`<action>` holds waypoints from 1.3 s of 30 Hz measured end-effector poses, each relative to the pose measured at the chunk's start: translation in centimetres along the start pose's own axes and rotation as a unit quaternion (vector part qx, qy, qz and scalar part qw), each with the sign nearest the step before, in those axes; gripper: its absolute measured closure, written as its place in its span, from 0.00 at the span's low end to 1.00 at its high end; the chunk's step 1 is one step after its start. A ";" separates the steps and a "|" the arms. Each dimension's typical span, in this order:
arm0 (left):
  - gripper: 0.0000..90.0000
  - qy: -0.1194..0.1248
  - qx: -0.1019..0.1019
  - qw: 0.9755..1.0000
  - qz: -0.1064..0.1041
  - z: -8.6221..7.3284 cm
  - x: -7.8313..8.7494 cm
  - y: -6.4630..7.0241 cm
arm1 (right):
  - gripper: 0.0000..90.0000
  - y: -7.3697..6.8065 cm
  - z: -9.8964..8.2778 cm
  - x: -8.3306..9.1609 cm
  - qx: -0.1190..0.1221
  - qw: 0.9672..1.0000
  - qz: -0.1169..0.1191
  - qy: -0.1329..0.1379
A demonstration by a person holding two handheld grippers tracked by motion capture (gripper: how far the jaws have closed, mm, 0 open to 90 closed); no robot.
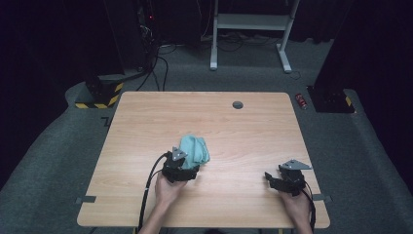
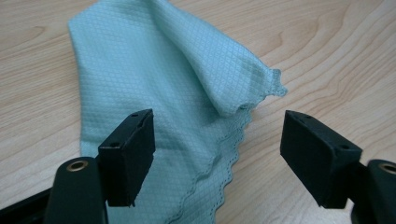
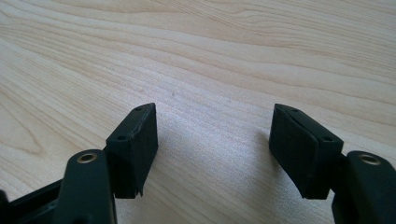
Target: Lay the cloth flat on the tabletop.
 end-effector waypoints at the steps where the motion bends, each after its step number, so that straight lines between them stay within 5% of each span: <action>1: 0.30 -0.002 -0.005 1.000 0.004 0.1 -0.2 0.1 | 0.36 0.0 0.0 0.0 0.000 1.000 0.000 0.000; 9: 0.35 -0.013 -0.011 1.000 0.023 0.8 -2.1 0.4 | 0.36 0.0 0.0 0.0 0.000 1.000 0.000 0.000; 18: 0.62 -0.018 -0.011 0.999 0.033 0.6 -2.7 -0.5 | 0.36 0.0 0.0 0.0 -0.001 1.000 0.000 0.000; 26: 0.93 -0.009 -0.016 1.000 0.015 0.8 -2.9 -0.4 | 0.36 0.0 0.0 0.0 -0.003 1.000 0.000 -0.001; 39: 0.97 0.001 -0.013 0.999 -0.030 1.3 -3.2 2.0 | 0.36 0.0 0.0 0.0 -0.001 1.000 0.000 0.000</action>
Point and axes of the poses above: each handheld gripper's, and its own axes: x roughly backward along the jaws, z roughly out of its top, y roughly to its right, the point moved 10 cm from there along -x, roughly forward along the jaws, and after that the axes turned 4 degrees about -z, right-handed, at the moved point
